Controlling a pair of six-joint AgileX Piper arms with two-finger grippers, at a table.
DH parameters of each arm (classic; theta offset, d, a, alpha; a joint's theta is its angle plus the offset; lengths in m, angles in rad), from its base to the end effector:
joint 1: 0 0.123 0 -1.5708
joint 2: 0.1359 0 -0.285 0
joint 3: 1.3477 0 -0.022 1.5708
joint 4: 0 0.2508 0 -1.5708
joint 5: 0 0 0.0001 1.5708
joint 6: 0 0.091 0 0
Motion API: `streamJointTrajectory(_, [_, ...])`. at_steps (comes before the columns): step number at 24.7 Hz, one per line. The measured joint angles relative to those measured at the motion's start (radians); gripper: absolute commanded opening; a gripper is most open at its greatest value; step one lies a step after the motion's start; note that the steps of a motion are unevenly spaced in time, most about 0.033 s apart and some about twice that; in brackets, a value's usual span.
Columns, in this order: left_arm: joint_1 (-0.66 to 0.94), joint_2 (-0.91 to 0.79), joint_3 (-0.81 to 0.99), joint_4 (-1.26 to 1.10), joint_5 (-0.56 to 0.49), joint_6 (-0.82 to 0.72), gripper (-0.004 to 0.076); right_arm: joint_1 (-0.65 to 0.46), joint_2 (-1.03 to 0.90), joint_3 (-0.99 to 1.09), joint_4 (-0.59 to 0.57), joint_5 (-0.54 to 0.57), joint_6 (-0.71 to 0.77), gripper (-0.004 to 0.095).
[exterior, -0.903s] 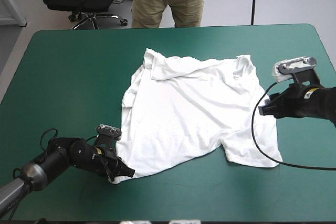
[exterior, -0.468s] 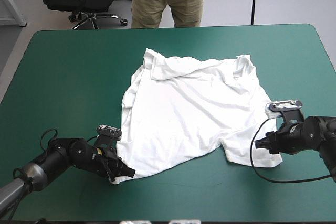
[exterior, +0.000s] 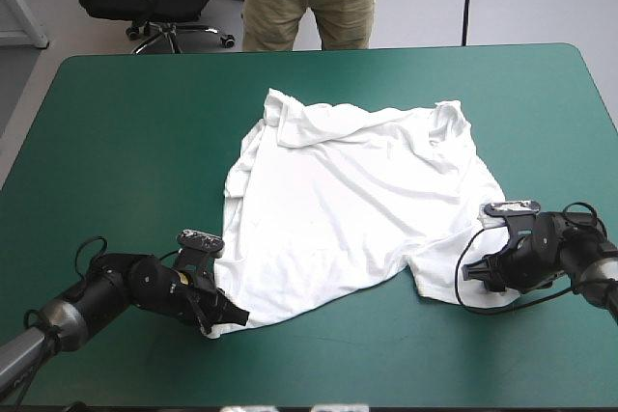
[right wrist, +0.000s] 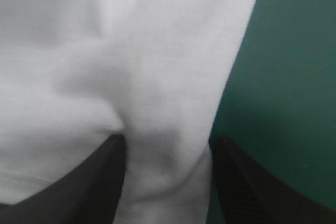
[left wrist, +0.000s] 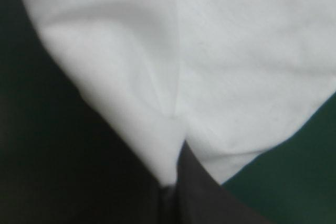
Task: Fold the cloth
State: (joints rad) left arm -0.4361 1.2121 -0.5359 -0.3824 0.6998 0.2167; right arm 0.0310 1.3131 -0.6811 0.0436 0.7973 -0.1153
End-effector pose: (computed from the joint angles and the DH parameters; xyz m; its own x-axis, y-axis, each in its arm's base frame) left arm 0.1588 -0.0982 0.1960 -0.8970 0.3305 -0.2936 0.4064 0.8780 -0.2531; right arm 0.2116 0.0094 0.2061 -0.9667 -0.1147 -0.2289 -0.1204 0.9927 0.0110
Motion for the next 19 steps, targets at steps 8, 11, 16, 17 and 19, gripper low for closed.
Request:
streamJointTrajectory(8, [0.000,0.003,-0.001,0.006,-0.002,0.000,-0.0017,0.000,0.018,-0.007,0.087,0.013,-0.117,-0.0017])
streamJointTrajectory(11, [0.000,-0.004,-0.016,0.019,0.013,0.000,-0.0017,-0.002,0.005,-0.007,0.098,0.015,-0.140,-0.0017])
streamJointTrajectory(16, [0.000,-0.084,-0.241,0.215,0.183,-0.062,-0.0017,-0.002,-0.188,-0.134,0.230,0.076,-0.220,-0.0017])
streamJointTrajectory(17, [0.000,-0.088,-0.288,0.240,0.202,-0.068,-0.0017,-0.002,-0.219,-0.176,0.239,0.079,-0.222,-0.0017])
streamJointTrajectory(19, [0.000,-0.092,-0.429,0.328,0.253,-0.077,-0.0017,-0.002,-0.283,-0.314,0.266,0.089,-0.237,-0.0017])
